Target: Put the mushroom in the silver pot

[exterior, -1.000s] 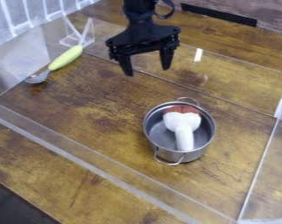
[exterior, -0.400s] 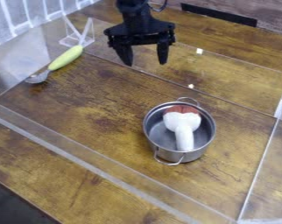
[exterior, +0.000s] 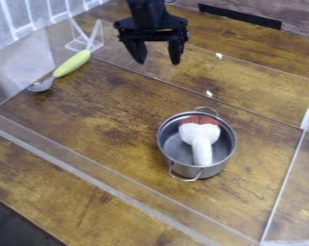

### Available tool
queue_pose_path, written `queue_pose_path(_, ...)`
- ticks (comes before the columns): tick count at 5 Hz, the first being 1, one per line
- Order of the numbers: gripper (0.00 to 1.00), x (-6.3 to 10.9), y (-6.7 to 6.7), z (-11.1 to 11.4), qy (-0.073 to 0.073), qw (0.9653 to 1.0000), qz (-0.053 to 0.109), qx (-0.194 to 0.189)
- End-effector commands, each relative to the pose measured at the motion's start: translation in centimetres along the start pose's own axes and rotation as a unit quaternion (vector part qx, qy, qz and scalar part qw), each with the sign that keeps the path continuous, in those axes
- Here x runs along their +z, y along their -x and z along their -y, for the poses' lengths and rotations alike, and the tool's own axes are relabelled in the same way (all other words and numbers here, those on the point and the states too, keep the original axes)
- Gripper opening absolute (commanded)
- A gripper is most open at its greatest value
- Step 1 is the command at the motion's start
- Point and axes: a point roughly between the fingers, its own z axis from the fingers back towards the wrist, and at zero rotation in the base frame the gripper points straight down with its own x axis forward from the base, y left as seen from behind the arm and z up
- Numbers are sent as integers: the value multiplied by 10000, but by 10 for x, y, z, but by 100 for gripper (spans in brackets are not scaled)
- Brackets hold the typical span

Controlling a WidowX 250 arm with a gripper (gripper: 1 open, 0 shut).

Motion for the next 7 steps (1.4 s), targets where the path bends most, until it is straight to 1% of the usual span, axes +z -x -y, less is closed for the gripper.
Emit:
queue_pose_path(1,100,22,-22,-6,118,9987,303,-387)
queue_pose_path(2,100,25,-24,3,-24,9993,336,-159)
queue_pose_path(4,100,56,-32,1,-126,9972,363,-641)
queue_pose_path(5,100,72,-40,3,-248,9974,453,-506)
queue_pose_path(6,100,74,-44,4,-378,9974,472,-382)
queue_pose_path(7,100,72,-43,-2,-464,9976,387,-328)
